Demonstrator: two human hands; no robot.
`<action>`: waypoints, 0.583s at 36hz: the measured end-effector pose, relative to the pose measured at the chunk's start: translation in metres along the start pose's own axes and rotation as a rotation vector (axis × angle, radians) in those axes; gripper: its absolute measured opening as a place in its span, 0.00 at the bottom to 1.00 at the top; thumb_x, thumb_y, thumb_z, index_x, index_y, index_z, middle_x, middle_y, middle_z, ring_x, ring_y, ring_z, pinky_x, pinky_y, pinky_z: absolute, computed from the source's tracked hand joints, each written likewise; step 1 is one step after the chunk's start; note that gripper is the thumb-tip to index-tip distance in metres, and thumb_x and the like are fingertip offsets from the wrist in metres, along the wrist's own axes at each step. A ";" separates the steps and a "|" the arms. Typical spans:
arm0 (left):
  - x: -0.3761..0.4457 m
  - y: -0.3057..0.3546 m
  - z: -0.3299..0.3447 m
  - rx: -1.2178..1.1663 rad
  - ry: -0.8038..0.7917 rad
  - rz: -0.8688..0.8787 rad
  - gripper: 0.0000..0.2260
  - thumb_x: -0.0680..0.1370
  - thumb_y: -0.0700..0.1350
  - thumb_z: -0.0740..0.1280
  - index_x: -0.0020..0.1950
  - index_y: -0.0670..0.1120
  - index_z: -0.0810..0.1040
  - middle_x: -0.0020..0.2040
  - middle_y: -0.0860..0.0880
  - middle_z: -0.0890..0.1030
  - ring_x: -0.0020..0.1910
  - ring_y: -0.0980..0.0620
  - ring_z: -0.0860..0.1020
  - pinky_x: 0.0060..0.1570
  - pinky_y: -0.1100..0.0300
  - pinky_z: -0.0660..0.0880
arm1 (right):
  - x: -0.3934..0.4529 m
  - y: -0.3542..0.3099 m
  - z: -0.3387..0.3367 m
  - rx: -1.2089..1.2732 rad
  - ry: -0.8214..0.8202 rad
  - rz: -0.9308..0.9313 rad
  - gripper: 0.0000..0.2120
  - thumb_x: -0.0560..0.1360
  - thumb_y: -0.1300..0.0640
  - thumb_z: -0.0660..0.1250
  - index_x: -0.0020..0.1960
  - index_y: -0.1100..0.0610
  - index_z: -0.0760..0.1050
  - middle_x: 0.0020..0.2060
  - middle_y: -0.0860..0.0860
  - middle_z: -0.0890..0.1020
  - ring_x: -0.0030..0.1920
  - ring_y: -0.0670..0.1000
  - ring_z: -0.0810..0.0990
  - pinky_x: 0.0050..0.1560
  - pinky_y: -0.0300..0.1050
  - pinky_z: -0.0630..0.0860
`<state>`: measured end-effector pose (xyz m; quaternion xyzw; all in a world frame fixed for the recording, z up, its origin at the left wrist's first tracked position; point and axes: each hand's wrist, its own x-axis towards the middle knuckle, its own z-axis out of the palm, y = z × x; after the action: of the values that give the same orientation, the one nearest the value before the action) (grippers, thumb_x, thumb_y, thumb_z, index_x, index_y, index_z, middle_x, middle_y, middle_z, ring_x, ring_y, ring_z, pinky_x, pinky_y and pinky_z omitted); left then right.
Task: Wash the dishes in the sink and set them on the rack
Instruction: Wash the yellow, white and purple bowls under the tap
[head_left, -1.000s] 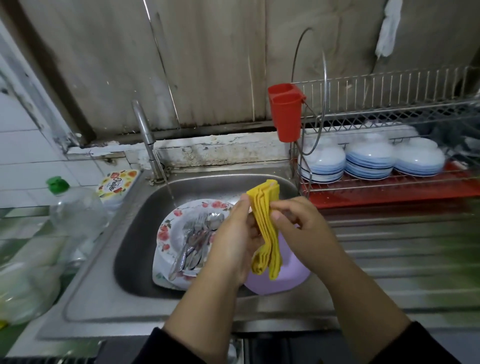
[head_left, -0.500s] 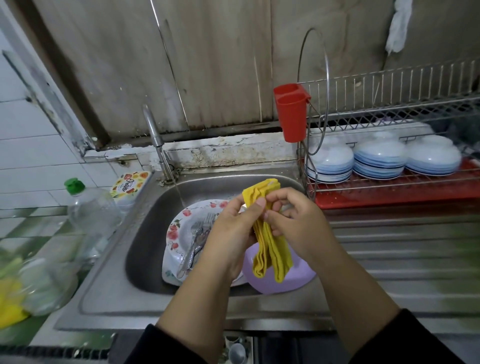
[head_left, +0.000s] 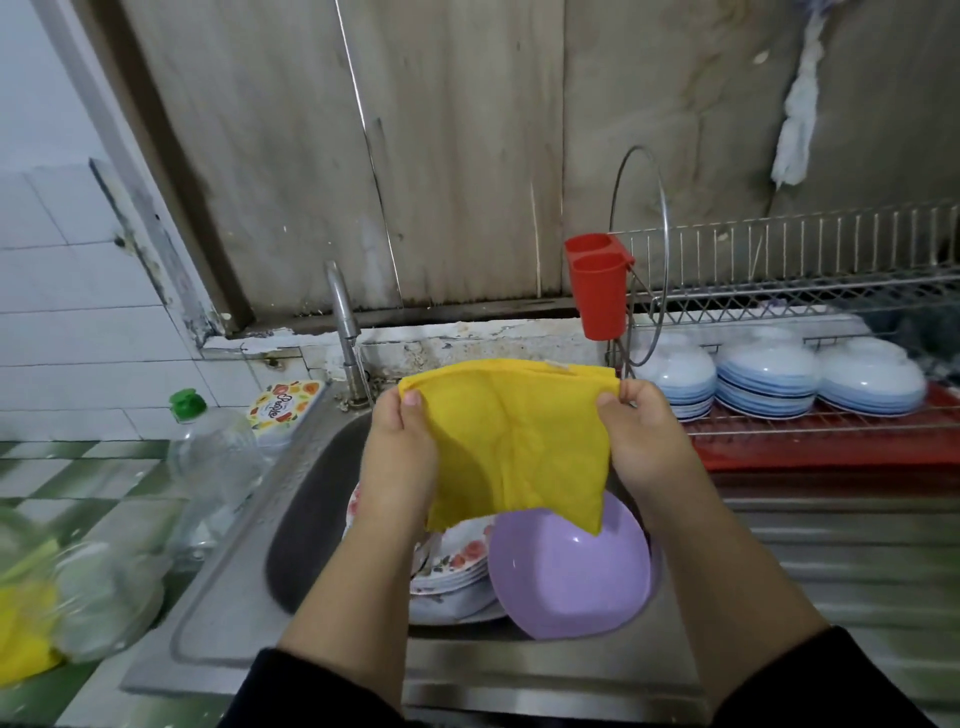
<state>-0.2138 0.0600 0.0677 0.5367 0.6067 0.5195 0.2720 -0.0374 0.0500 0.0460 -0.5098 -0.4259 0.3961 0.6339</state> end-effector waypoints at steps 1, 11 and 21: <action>0.001 0.000 -0.002 0.022 0.026 0.029 0.06 0.84 0.49 0.50 0.51 0.50 0.64 0.36 0.57 0.66 0.40 0.50 0.67 0.40 0.59 0.58 | 0.001 -0.002 0.001 -0.006 -0.025 -0.015 0.04 0.81 0.59 0.57 0.49 0.56 0.69 0.39 0.53 0.78 0.37 0.47 0.75 0.38 0.43 0.73; 0.006 0.009 -0.015 0.128 0.152 0.173 0.12 0.83 0.52 0.47 0.49 0.47 0.65 0.35 0.51 0.70 0.35 0.49 0.69 0.34 0.54 0.61 | 0.004 -0.021 0.012 -0.006 -0.030 -0.060 0.14 0.80 0.55 0.61 0.47 0.66 0.75 0.41 0.65 0.81 0.38 0.50 0.76 0.42 0.42 0.72; 0.017 0.015 -0.023 0.143 0.179 0.243 0.10 0.83 0.51 0.49 0.48 0.47 0.64 0.35 0.50 0.70 0.37 0.46 0.68 0.35 0.54 0.59 | 0.020 -0.029 0.019 -0.202 0.191 -0.301 0.14 0.81 0.52 0.58 0.43 0.61 0.71 0.28 0.48 0.66 0.29 0.43 0.64 0.33 0.42 0.62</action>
<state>-0.2337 0.0665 0.0927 0.5758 0.5943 0.5499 0.1131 -0.0473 0.0701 0.0792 -0.5367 -0.4727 0.2017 0.6692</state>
